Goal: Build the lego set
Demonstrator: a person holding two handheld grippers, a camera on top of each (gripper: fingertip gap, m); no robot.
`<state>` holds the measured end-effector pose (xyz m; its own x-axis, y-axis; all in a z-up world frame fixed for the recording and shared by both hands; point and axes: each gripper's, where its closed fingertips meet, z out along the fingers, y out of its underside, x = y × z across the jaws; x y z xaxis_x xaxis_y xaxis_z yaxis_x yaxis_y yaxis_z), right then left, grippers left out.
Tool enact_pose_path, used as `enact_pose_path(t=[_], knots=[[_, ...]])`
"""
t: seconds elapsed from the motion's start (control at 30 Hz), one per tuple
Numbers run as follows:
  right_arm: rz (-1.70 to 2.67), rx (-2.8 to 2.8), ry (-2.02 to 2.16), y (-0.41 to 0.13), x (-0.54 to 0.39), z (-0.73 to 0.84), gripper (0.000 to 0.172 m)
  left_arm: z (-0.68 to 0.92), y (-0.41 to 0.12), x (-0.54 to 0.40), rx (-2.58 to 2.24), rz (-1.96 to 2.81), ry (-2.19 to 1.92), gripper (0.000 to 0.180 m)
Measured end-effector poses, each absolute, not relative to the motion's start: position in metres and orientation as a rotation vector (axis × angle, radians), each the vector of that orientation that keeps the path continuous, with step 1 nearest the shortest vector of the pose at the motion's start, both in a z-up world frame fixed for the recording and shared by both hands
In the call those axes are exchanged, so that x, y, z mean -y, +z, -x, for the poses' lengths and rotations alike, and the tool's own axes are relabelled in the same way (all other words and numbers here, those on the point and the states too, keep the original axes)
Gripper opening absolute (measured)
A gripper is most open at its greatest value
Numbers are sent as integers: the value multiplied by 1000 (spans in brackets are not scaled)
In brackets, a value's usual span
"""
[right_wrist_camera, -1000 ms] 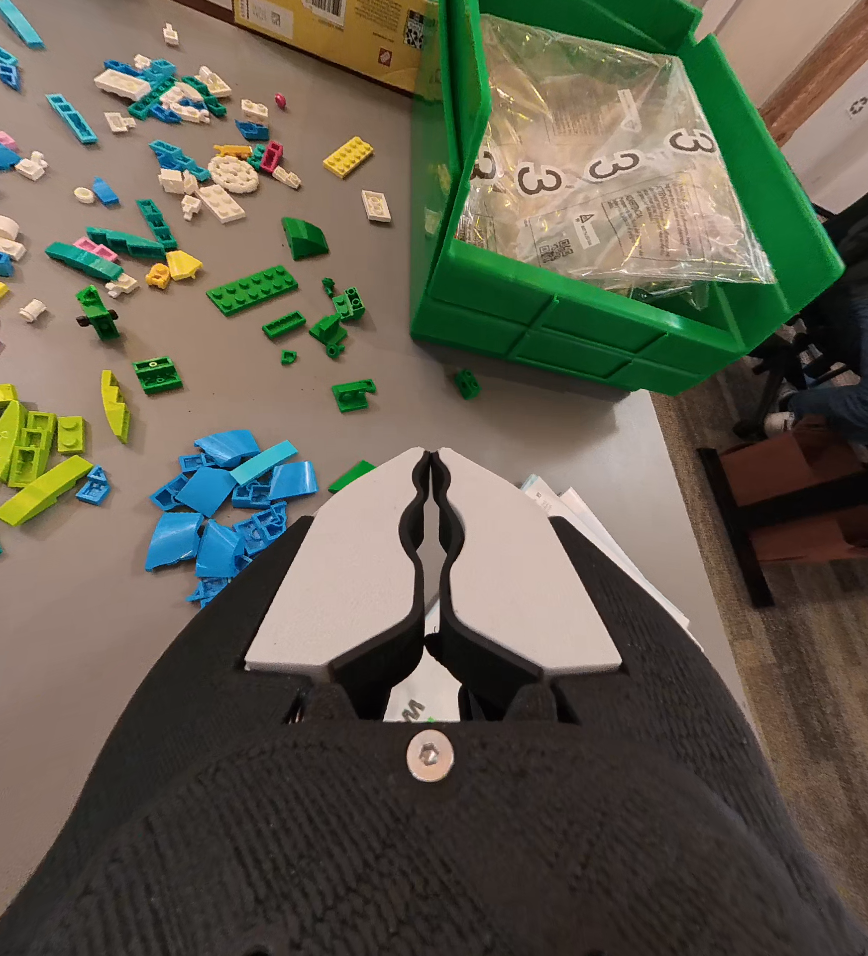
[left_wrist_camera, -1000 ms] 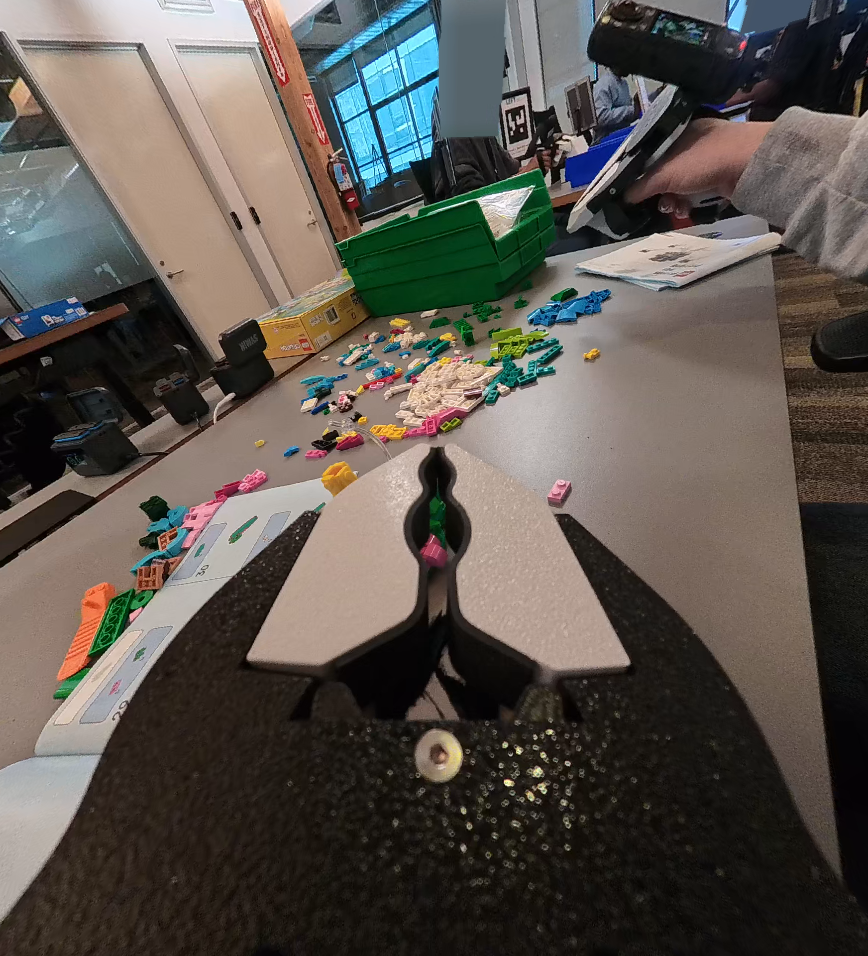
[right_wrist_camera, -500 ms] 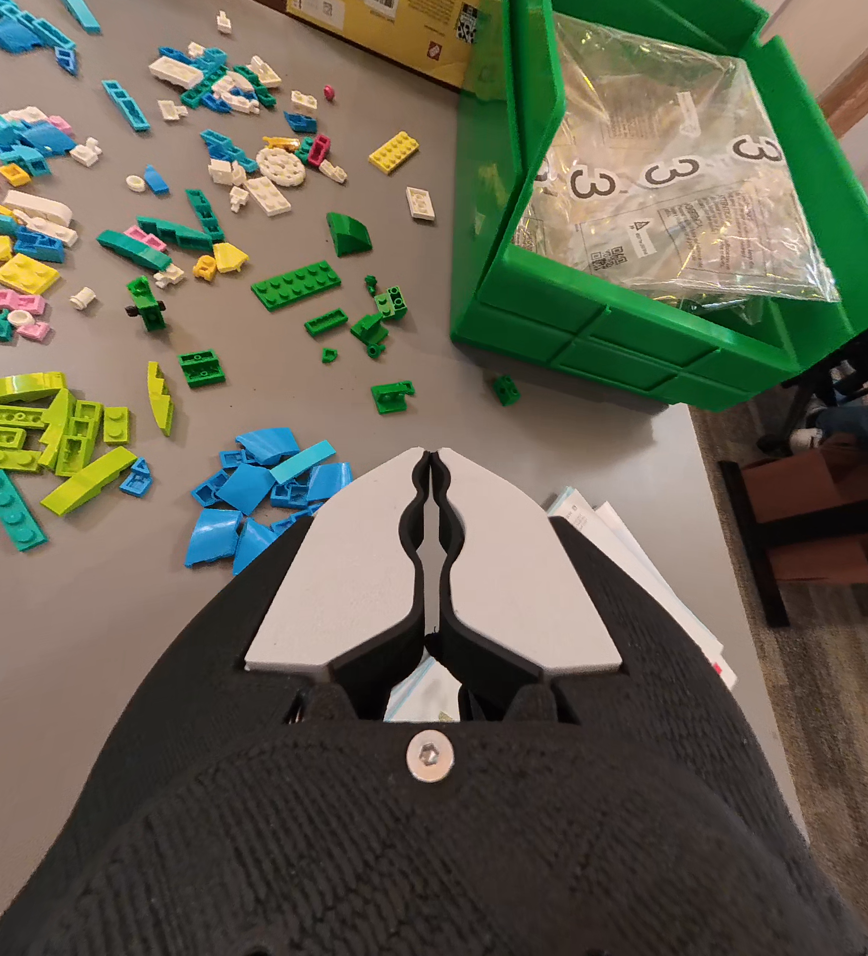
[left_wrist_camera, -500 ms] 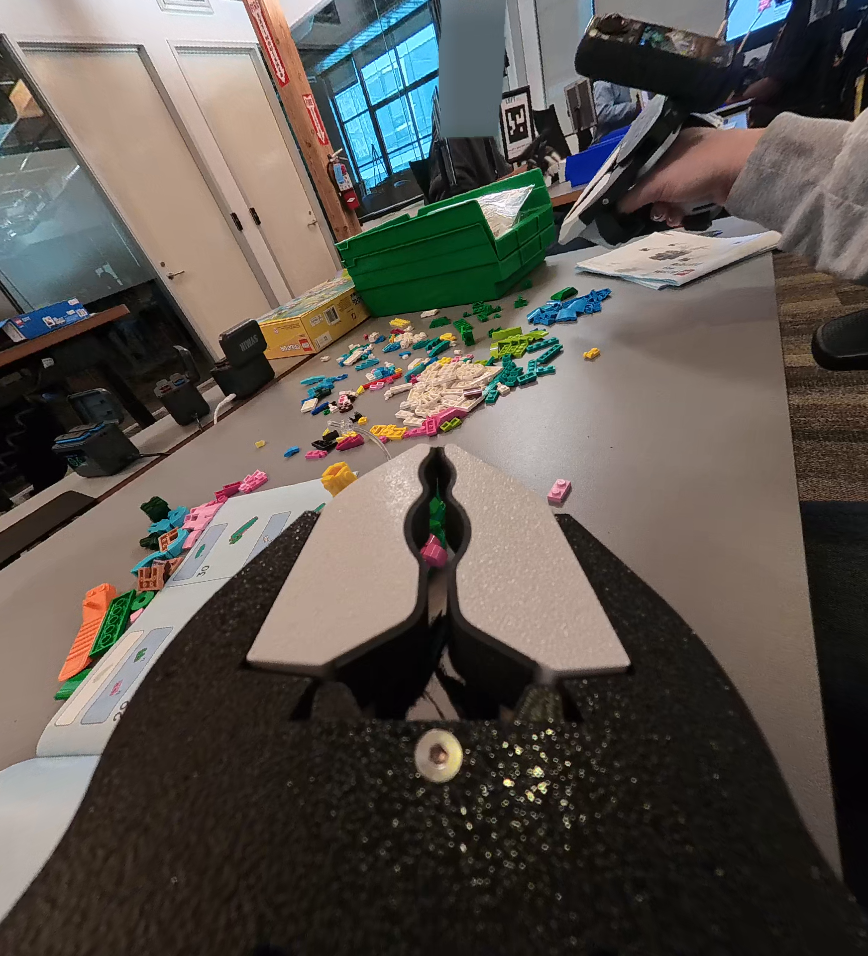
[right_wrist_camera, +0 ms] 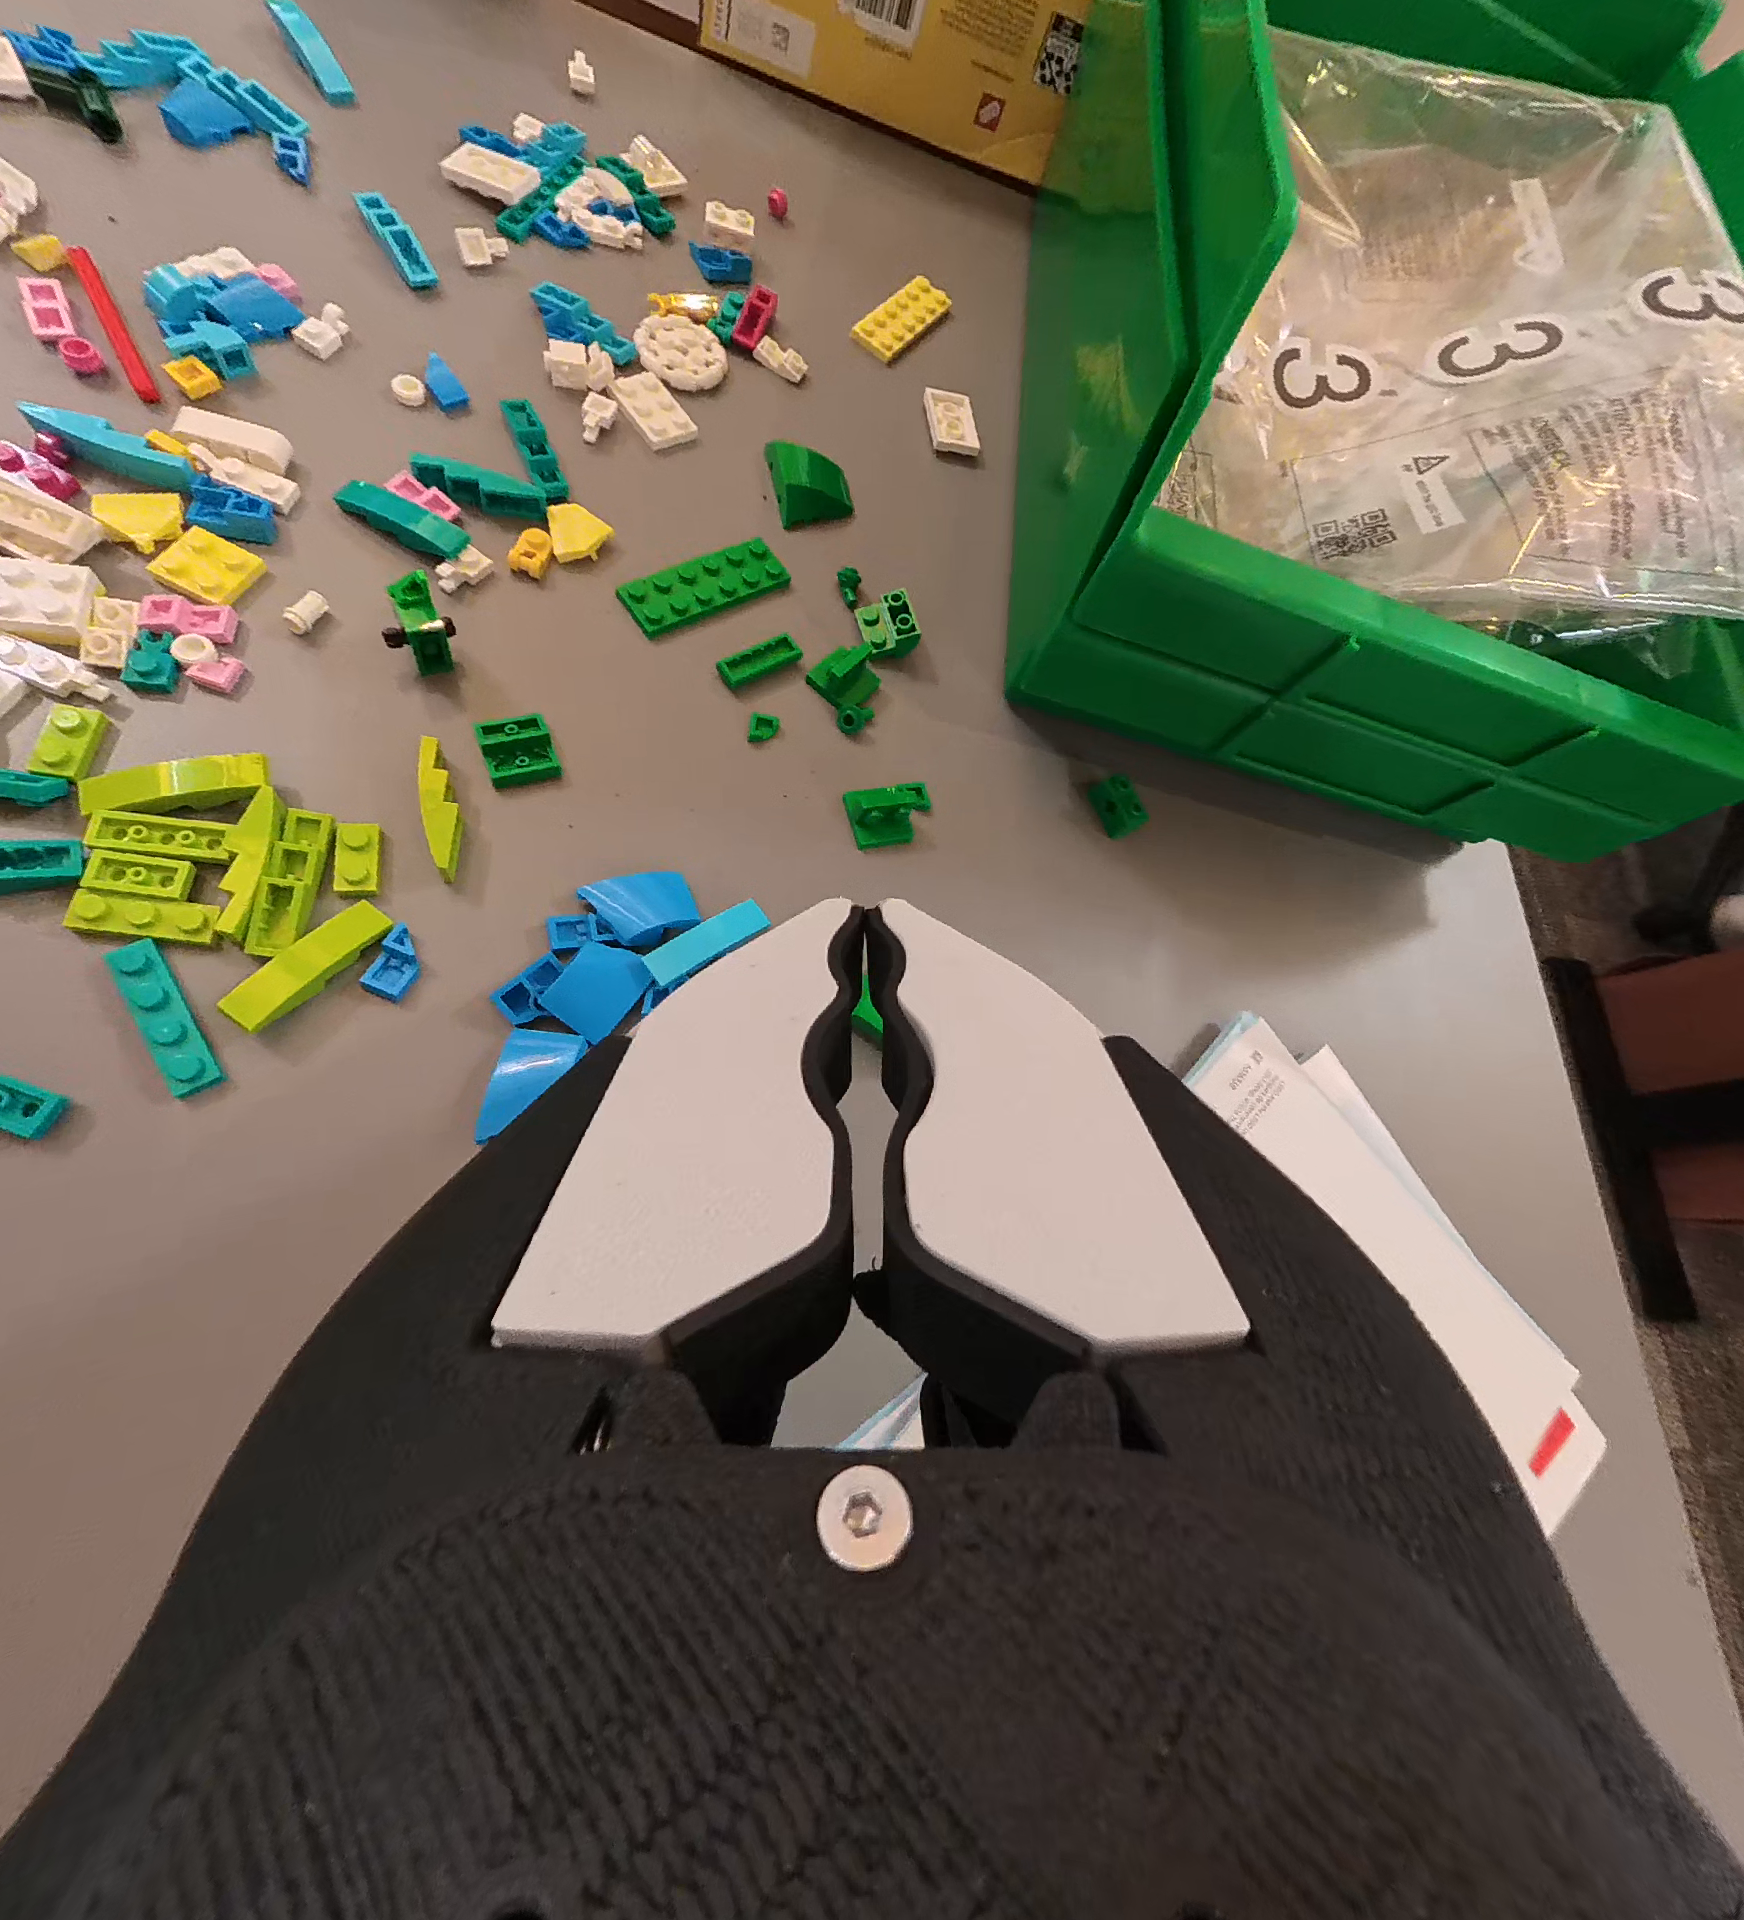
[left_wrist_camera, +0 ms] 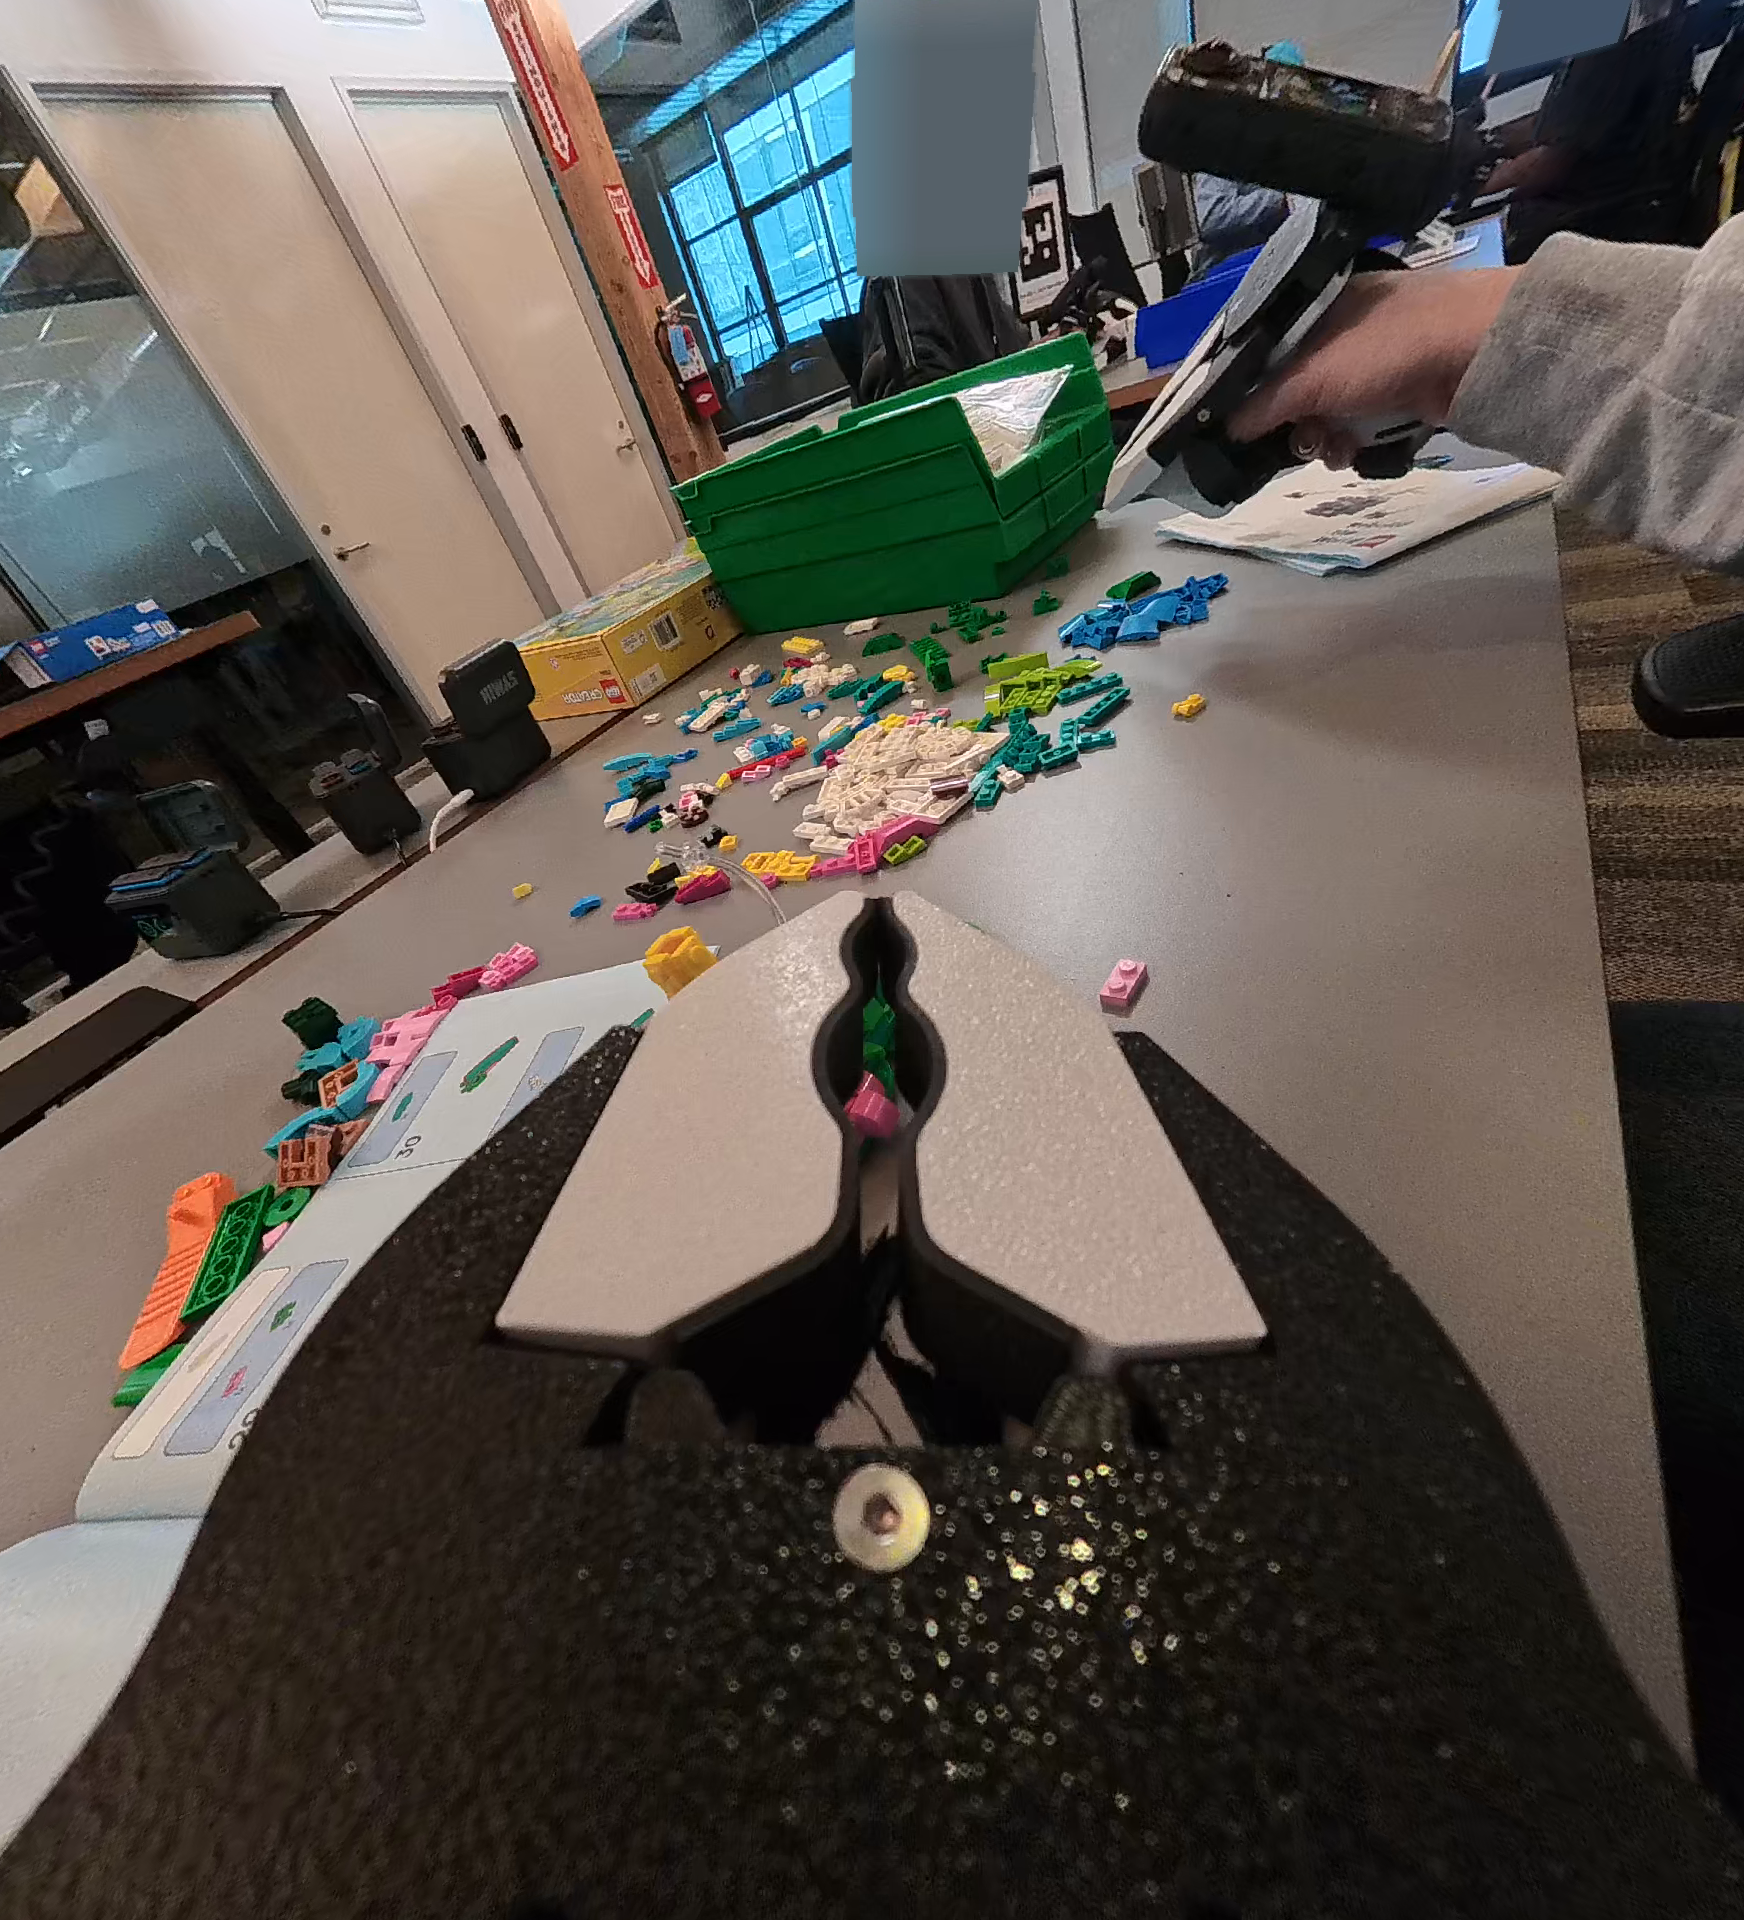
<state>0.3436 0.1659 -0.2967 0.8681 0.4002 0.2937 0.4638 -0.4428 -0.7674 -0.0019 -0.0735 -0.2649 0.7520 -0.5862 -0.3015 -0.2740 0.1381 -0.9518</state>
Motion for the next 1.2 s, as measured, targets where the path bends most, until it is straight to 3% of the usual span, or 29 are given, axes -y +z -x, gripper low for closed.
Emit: enact_pose_path(t=[1.2], knots=[[1985,841,109,-284,-143,-276,0,14,-264,70,-687,1461,-228,0]])
